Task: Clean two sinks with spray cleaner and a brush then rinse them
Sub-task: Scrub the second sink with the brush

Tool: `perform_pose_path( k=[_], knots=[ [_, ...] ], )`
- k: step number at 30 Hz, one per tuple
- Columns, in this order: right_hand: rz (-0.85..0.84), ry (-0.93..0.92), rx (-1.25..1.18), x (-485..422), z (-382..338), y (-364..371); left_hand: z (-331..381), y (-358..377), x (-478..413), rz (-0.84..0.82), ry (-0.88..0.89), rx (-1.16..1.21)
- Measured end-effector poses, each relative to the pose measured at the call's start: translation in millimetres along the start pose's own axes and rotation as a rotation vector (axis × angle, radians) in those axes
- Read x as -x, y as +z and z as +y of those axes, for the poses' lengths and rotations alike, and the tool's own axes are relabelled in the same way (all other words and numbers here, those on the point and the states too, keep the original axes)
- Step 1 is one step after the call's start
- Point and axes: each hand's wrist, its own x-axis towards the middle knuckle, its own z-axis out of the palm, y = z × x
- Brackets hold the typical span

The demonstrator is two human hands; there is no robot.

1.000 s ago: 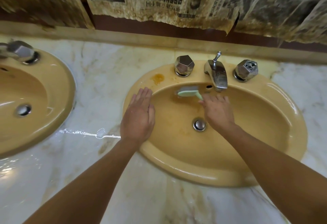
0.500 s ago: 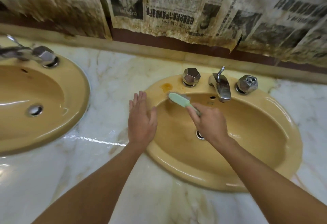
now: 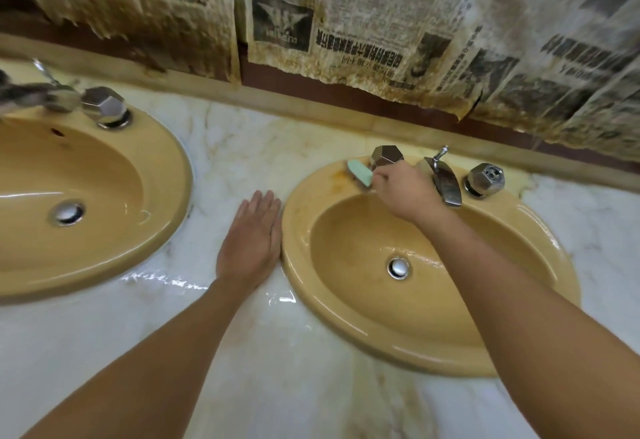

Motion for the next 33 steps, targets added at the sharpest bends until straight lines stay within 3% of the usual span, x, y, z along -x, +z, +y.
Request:
perform_pose_path(
  k=[4, 8, 12, 16, 20, 24, 28, 31, 33],
  knots=[
    [-0.124, -0.055, -0.179, 4, -8, 1, -1, 0, 0, 0.002, 0.014, -0.001],
    [0.051, 0.030, -0.055, -1, -4, 1, -1, 1, 0, 0.005, 0.008, 0.010],
    [-0.086, -0.043, -0.137, 1, -19, 9, -2, 0, -1, -0.002, 0.008, 0.012],
    [0.128, 0.149, 0.065, -19, -24, 14, -1, 0, -1, -0.003, 0.000, 0.019],
    [-0.063, 0.041, -0.006, -34, -53, 7, -1, 1, -2, 0.007, 0.003, 0.010],
    [-0.013, 0.161, 0.265, -63, -69, -16, -1, 1, -2, 0.007, 0.005, 0.020],
    [-0.280, 0.025, 0.168, -70, -89, -14, -3, 1, -2, 0.011, 0.006, 0.007],
    [-0.087, 0.083, 0.151, -56, -73, -10, -3, 0, -1, 0.012, 0.007, 0.012],
    [-0.049, 0.043, 0.074, -36, -57, -9, -3, 0, -1, 0.017, 0.009, 0.009]
  ],
)
